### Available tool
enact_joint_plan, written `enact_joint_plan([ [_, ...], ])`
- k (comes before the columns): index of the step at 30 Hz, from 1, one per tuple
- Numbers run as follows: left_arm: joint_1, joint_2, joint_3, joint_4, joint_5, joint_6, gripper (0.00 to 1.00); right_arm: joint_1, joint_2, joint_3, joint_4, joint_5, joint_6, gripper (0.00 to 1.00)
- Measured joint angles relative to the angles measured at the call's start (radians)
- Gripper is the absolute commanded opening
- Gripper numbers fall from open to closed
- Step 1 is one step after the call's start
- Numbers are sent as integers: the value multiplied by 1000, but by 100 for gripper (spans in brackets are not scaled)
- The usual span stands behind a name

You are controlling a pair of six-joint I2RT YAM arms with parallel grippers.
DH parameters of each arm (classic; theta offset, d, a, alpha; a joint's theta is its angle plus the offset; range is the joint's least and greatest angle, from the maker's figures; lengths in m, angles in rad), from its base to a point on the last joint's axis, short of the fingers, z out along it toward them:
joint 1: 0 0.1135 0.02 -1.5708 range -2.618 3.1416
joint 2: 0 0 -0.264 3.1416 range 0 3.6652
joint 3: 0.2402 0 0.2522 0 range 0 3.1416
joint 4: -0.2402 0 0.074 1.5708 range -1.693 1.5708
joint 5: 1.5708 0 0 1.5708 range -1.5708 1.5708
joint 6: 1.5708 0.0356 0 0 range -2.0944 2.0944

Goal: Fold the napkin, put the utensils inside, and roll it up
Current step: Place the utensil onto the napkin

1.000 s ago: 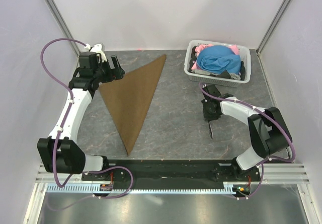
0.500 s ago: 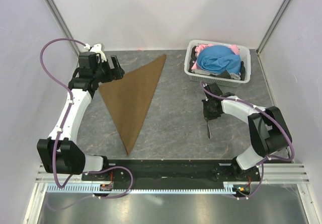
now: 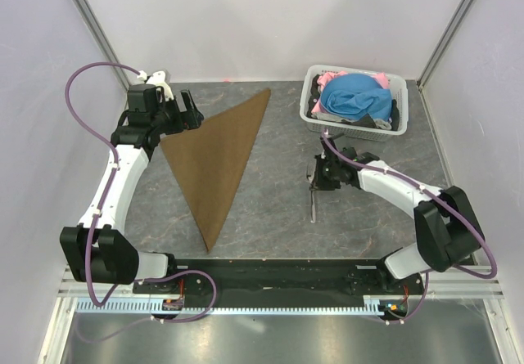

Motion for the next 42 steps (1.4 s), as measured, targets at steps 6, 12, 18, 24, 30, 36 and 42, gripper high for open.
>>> enact_joint_plan([
  [6,0,0,0,0,5,0,97,125,101,78,92,-13,97,0],
  [12,0,0,0,1,14,0,97,200,269,232,217,-27,229,0],
  [18,0,0,0,7,26,0,97,241,442,431,319,-18,351,0],
  [24,1,0,0,7,26,0,97,278,597,593,375,-2,450,0],
  [30,2,0,0,7,25,0,97,309,682,665,381,46,523,0],
  [36,2,0,0,6,25,0,97,319,737,742,361,95,537,0],
  [42,2,0,0,6,26,0,97,317,755,781,313,158,532,0],
])
